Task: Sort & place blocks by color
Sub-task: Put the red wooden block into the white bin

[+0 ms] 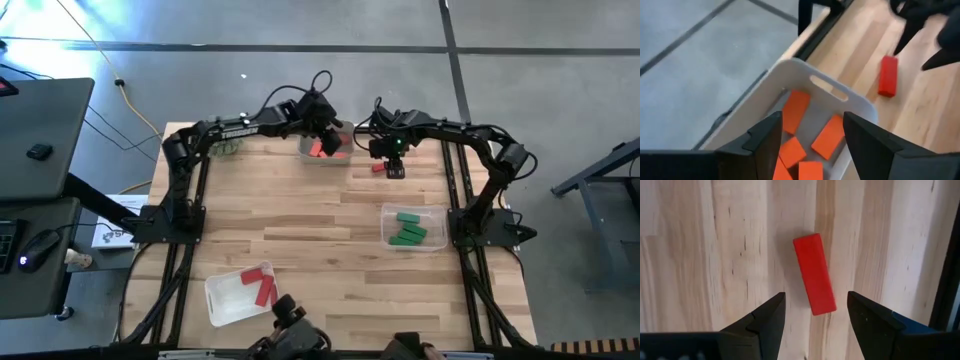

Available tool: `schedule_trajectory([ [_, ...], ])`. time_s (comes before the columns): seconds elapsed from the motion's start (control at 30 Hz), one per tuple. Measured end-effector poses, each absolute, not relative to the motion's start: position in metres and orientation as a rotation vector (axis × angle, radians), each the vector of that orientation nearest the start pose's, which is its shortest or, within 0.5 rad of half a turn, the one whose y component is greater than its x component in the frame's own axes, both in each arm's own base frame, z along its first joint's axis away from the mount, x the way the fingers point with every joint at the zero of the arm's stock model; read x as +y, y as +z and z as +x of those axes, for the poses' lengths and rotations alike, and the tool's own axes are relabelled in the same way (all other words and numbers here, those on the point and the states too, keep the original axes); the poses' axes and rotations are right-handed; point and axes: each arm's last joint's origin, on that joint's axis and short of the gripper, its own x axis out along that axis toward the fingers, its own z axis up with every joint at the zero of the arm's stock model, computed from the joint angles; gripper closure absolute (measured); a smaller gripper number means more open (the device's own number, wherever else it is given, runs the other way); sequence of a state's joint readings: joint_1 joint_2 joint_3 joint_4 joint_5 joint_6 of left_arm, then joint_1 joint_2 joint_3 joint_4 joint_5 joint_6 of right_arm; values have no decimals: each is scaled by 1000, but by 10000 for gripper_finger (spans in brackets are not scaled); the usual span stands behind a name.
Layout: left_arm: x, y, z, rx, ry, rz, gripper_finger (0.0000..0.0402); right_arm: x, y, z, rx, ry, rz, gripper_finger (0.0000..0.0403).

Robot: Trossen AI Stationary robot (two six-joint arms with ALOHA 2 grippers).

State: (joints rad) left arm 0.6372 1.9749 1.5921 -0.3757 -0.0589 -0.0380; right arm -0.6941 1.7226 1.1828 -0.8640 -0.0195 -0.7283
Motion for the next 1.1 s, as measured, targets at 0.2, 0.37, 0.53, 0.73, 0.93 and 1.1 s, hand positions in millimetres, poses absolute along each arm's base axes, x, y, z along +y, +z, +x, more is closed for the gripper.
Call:
schedule_trajectory([
  [0.2, 254, 287, 340, 662, 659, -187, 202, -205, 190, 247, 1420, 12, -151, 200],
  [0.37, 233, 331, 319, 606, 638, -172, 202, -211, 172, 248, 1470, 36, -134, 200],
  [0.53, 208, 363, 294, 609, 621, -169, 202, -217, 158, 251, 1537, -9, -184, 201],
  [0.73, 185, 376, 279, 653, 597, -193, 202, -219, 143, 251, 1573, 43, -153, 201],
  [0.93, 171, 370, 279, 746, 564, -217, 202, -220, 139, 251, 1589, 29, -123, 216],
  [1.1, 165, 367, 284, 768, 544, -214, 202, -219, 139, 250, 1591, 31, -108, 281],
])
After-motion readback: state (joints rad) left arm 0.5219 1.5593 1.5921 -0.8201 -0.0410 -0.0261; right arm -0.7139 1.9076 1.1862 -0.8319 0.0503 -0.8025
